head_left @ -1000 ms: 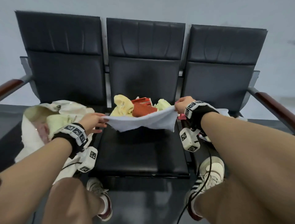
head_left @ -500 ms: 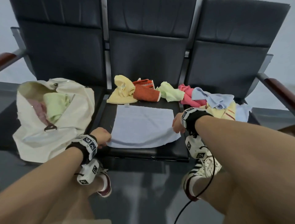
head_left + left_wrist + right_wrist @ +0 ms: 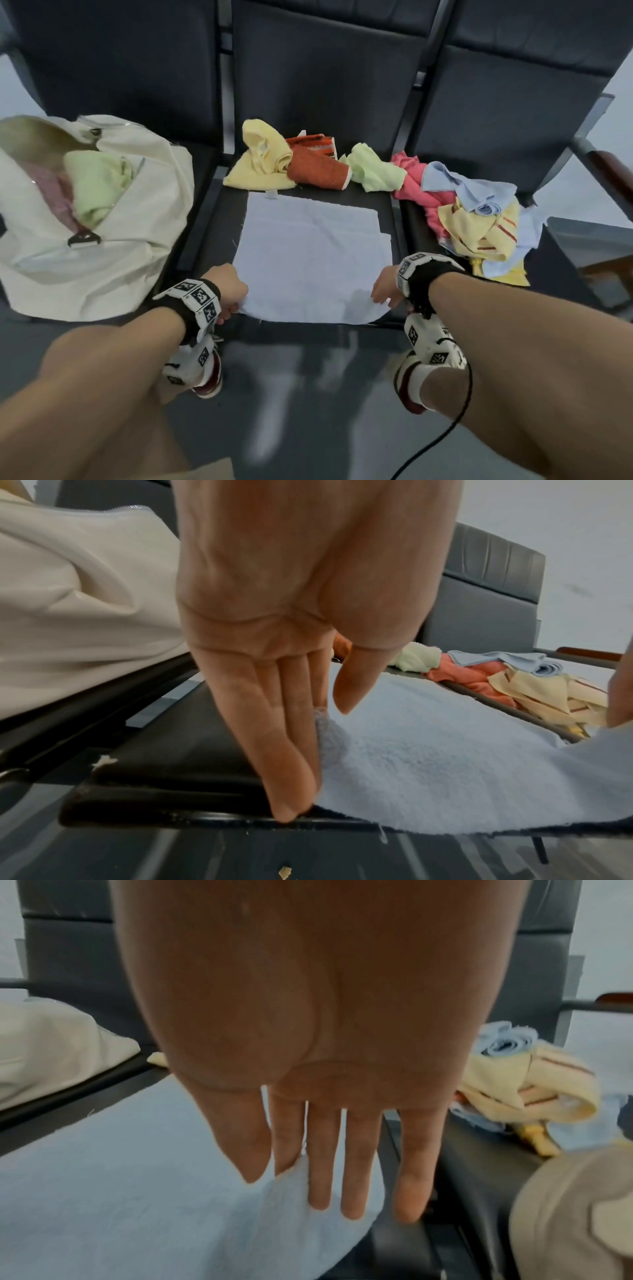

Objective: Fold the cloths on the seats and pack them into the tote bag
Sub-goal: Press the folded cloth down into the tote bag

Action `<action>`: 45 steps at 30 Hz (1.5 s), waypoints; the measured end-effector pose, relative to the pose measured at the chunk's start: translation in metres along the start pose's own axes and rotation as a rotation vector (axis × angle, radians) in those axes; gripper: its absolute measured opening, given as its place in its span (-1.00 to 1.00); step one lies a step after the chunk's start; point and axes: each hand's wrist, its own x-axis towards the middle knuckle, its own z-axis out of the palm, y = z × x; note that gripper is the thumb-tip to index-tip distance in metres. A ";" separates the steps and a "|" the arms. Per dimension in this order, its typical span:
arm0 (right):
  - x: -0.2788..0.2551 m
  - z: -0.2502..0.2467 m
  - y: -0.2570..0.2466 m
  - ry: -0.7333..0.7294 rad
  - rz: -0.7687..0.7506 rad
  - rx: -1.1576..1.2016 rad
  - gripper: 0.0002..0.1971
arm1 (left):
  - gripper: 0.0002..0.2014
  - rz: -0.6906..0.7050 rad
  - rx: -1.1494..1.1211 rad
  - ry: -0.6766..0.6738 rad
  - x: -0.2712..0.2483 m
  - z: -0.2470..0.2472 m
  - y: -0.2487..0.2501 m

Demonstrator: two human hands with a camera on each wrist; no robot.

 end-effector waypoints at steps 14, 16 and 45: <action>0.040 -0.006 -0.034 0.215 0.069 -0.078 -0.77 | -0.85 0.119 0.241 0.098 0.035 -0.010 -0.005; 0.049 -0.012 -0.053 0.282 0.050 -0.102 -0.79 | -0.81 0.134 0.231 0.073 0.044 -0.012 -0.009; 0.152 -0.013 -0.266 0.456 0.031 0.286 -0.24 | -0.90 0.529 0.346 -0.004 0.053 -0.016 -0.052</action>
